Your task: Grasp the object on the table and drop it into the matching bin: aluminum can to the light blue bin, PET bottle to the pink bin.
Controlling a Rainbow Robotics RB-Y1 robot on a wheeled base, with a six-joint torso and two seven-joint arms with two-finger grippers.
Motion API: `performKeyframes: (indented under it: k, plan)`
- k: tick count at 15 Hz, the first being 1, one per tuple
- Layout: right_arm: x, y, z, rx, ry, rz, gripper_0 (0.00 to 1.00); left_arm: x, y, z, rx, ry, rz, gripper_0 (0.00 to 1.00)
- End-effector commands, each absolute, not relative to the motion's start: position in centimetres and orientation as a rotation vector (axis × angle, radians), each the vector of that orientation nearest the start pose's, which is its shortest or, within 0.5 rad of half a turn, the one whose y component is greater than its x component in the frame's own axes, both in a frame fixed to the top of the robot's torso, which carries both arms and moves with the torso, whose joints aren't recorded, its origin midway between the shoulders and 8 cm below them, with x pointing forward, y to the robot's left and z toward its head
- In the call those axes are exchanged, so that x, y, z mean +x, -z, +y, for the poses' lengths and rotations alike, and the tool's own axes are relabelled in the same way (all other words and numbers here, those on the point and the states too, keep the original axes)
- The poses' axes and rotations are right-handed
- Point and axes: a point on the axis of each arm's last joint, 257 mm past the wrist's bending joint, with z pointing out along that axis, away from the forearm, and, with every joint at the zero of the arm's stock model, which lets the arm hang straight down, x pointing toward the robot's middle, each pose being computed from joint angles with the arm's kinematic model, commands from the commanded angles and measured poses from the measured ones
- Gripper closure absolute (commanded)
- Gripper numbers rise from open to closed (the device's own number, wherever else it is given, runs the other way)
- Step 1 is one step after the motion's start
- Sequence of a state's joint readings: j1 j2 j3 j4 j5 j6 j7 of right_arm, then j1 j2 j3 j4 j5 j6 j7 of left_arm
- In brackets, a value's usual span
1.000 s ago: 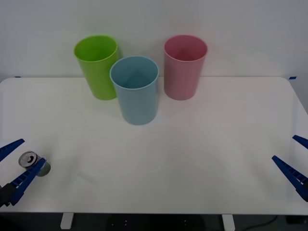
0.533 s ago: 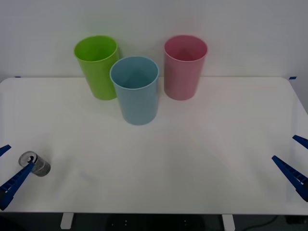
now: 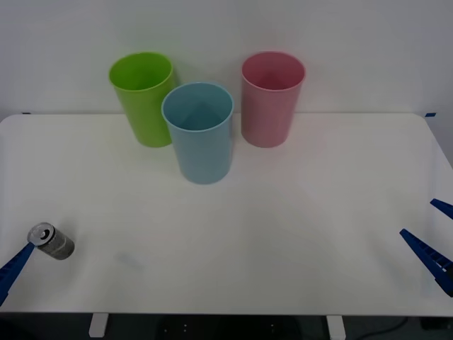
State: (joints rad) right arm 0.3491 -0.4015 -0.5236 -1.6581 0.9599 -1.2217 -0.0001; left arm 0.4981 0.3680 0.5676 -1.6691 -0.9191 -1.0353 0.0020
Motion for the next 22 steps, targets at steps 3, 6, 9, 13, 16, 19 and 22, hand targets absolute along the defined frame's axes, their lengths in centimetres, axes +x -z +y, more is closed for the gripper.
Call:
performKeyframes:
  k: [3, 6, 9, 13, 16, 19, 22]
  plan:
    - [34.2, 16.9, -33.0, -0.465, -0.567, 1.441, 0.00, 32.8, 22.4, 41.7, 0.099, 0.325, 1.620, 0.00]
    - [34.2, 16.9, -33.0, -0.465, -0.567, 1.441, 0.00, 33.1, 23.6, 42.4, 0.125, 0.261, 1.668, 0.00]
    - [34.2, 16.9, -33.0, -0.465, -0.567, 1.441, 0.00, 32.8, 24.2, 43.4, 0.140, 0.211, 1.698, 0.00]
    - [34.2, 16.9, -33.0, -0.465, -0.567, 1.441, 0.00, 31.8, 24.9, 44.3, 0.121, 0.185, 1.725, 0.00]
    - [34.2, 16.9, -33.0, -0.465, -0.567, 1.441, 0.00, 31.2, 26.0, 44.4, 0.122, 0.173, 1.757, 0.00]
    - [34.2, 16.9, -33.0, -0.465, -0.567, 1.441, 0.00, 30.9, 27.5, 44.5, 0.135, 0.148, 1.795, 0.00]
    - [34.2, 16.9, -33.0, -0.465, -0.567, 1.441, 0.00, 31.1, 29.1, 44.9, 0.156, 0.104, 1.840, 0.00]
